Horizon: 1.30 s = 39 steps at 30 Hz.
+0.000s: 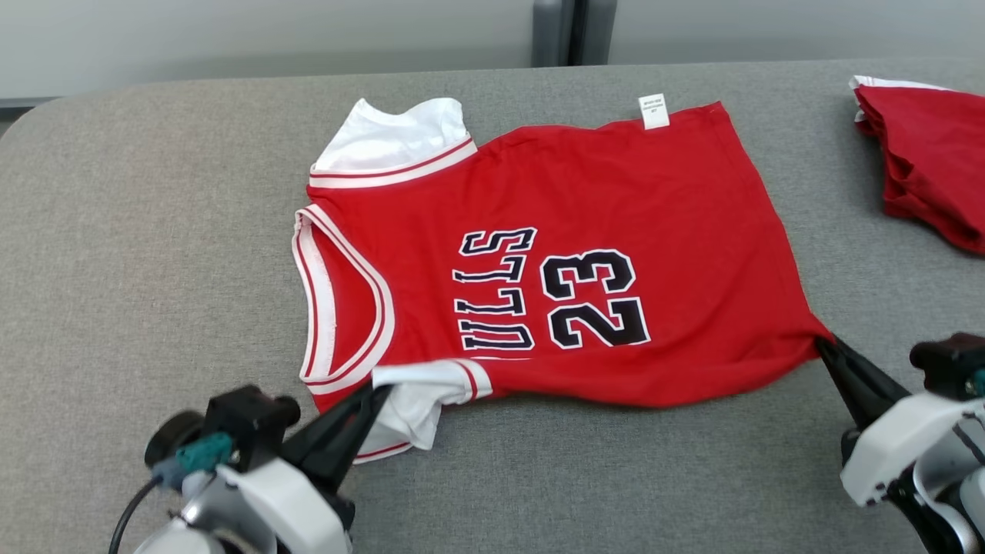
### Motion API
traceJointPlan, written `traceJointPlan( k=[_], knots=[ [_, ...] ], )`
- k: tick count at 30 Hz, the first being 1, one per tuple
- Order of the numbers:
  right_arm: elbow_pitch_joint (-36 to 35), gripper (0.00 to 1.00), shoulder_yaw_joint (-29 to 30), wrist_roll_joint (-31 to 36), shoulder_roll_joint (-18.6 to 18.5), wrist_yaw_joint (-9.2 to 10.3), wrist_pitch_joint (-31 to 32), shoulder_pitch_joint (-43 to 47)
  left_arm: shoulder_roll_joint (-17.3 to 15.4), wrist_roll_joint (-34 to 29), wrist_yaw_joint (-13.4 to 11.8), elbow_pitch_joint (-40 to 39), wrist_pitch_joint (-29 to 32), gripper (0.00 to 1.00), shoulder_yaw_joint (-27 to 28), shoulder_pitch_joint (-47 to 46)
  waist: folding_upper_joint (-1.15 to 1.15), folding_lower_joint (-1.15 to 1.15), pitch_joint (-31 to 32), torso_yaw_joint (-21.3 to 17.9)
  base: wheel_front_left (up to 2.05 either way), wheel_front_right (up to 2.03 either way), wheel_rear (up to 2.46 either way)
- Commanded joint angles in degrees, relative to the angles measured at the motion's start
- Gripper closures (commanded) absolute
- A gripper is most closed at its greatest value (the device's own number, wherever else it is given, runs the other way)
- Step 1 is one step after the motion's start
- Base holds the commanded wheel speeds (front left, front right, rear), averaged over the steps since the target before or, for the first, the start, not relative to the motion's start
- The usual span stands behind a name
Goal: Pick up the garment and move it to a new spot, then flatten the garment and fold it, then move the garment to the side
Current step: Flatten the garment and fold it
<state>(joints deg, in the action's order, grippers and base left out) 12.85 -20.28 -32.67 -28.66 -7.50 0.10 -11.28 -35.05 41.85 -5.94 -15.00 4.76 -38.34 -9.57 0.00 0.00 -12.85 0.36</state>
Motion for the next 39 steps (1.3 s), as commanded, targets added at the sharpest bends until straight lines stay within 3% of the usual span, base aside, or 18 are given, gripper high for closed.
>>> traceJointPlan(
  k=[1,10,16,28,29,30,31,34,39],
  knots=[
    [0.6,1.0,0.1,0.0,0.1,0.01,0.5,-1.0,0.1,-0.8,0.6,0.8,-0.2,1.0,-0.1,-1.6,0.0,0.0,-0.3,0.3,0.0,0.0,0.0],
    [10.8,1.0,-4.2,1.1,2.3,0.01,1.0,-13.7,3.7,-10.7,5.4,16.2,-1.0,1.0,-4.0,-16.8,0.0,0.0,-2.7,1.3,0.0,0.0,0.0],
    [19.1,1.0,-6.4,2.3,4.2,0.01,-2.4,-21.8,6.0,-16.5,6.8,25.0,-3.4,1.0,-5.8,-25.2,0.0,0.0,-5.3,1.5,0.0,0.0,0.0],
    [36.7,1.0,-10.9,3.5,9.6,0.01,-11.9,-33.5,12.6,-19.3,8.8,44.9,-9.4,1.0,-7.5,-34.6,0.0,0.0,-8.6,1.4,0.0,0.0,0.0],
    [37.8,0.8,-10.9,3.4,9.9,0.01,-12.7,-34.2,13.2,-19.0,8.8,46.3,-9.6,1.0,-7.4,-34.8,0.0,0.0,-8.5,1.3,0.0,0.0,0.0],
    [38.7,0.39,-10.9,3.4,10.1,0.01,-13.5,-34.7,13.5,-18.7,8.9,47.4,-9.7,0.82,-7.5,-34.8,0.0,0.0,-8.4,1.3,0.0,0.0,0.0],
    [40.0,0.0,-10.9,3.9,10.5,0.01,-14.7,-35.1,14.3,-18.2,8.0,49.0,-10.7,0.0,-6.9,-34.6,0.0,0.0,-7.8,1.3,0.0,0.0,0.0],
    [39.1,0.0,-10.1,4.7,10.7,0.01,-15.4,-34.5,14.9,-17.1,6.6,49.1,-12.6,0.0,-5.7,-32.9,0.0,0.0,-6.5,1.1,0.0,0.0,0.0],
    [31.7,0.0,-4.3,6.9,10.3,0.01,-15.3,-28.4,13.9,-11.9,4.2,44.3,-14.6,0.0,-1.8,-27.1,0.0,0.0,-4.2,0.6,0.0,0.0,0.0]
  ],
)
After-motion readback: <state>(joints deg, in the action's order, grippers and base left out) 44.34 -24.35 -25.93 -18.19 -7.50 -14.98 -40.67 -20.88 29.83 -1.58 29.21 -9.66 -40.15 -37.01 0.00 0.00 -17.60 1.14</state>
